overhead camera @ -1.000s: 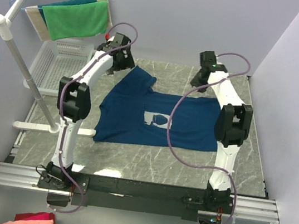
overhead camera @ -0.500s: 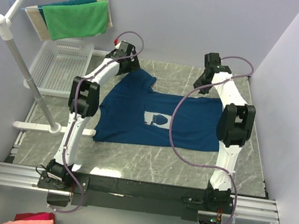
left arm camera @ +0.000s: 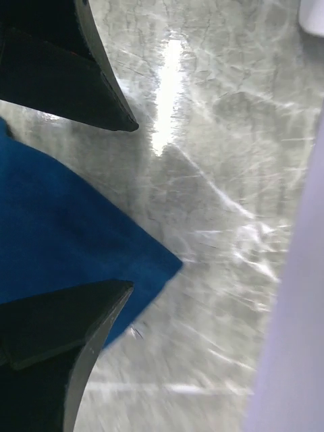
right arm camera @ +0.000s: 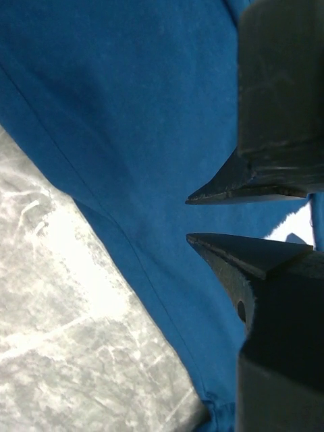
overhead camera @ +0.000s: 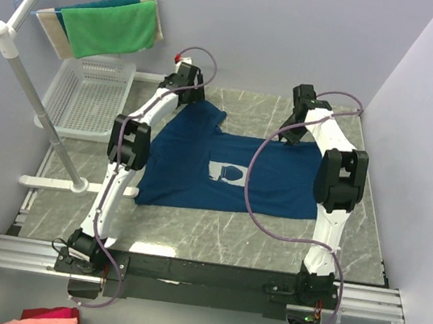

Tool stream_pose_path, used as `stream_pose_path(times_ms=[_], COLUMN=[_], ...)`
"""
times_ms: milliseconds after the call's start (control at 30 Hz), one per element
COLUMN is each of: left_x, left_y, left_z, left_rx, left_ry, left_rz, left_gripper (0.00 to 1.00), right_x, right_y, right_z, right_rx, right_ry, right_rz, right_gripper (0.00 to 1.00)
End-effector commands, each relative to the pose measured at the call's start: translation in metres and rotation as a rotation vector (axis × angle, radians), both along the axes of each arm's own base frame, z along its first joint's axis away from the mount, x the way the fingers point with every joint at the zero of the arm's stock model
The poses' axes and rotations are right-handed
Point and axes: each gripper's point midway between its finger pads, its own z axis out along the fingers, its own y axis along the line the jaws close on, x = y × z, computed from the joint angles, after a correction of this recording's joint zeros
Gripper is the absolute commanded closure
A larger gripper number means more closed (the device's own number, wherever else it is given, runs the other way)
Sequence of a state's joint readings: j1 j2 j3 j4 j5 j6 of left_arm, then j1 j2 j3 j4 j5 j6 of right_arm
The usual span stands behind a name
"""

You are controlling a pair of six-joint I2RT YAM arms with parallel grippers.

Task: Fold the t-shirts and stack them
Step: Fold the tshirt

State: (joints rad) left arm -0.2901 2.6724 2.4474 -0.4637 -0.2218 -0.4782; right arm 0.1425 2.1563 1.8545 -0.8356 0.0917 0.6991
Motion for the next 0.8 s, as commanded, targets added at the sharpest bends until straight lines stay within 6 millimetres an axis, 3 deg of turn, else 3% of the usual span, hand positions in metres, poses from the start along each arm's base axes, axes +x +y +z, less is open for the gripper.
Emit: stream_pose_path(times_ms=[0, 200, 467, 767], left_x=[-0.012, -0.026, -0.028, -0.026], left_y=[-0.023, -0.04, -0.016, -0.002], left_z=[0.003, -0.014, -0.026, -0.033], left_rx=[0.154, 0.22, 0.255, 0.226], left_ry=[0.003, 0.035, 0.065, 0.08], left_rz=[-0.104, -0.139, 0.001, 0.054], left_gripper=[0.05, 0.11, 0.23, 0.27], right_x=[0.015, 0.021, 0.019, 0.017], right_y=[0.007, 0.013, 0.015, 0.015], right_z=[0.032, 0.028, 0.025, 0.025], right_rx=[0.048, 0.077, 0.081, 0.074], right_ry=[-0.077, -0.071, -0.057, -0.046], right_rz=[-0.009, 0.0, 0.016, 0.026], right_gripper=[0.7, 0.72, 0.74, 0.76])
